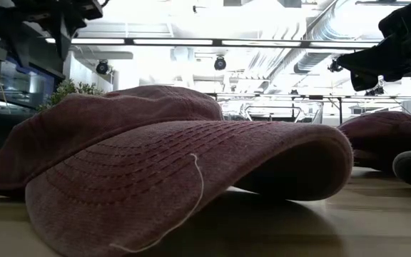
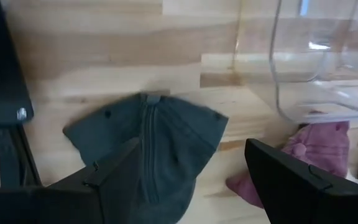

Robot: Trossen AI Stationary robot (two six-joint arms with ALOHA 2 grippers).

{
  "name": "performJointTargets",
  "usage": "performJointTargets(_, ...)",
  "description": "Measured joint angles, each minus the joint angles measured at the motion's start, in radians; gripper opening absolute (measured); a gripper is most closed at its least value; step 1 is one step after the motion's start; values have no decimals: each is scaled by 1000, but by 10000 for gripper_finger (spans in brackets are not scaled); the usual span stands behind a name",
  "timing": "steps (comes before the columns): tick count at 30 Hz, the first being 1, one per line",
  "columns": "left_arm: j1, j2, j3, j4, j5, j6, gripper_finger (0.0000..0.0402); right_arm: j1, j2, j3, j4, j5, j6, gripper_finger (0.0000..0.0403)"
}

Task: Pick & Place hat
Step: Put the left black cap into the left transparent bin

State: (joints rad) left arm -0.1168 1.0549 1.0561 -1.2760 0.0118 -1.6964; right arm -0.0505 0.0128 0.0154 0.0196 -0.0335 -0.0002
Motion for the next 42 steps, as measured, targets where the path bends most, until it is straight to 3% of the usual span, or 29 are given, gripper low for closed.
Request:
performJointTargets(11,-300,93,-1,15,-23,-427,275,0,0,0,0,0,0,5)
performJointTargets(20,-455,234,-1,88,-34,-641,275,0,0,0,0,0,0,8)
performJointTargets(29,-474,367,-1,104,-26,-687,276,0,0,0,0,0,0,5)
performJointTargets(42,-475,391,-2,119,-80,-586,276,0,0,0,0,0,0,4)
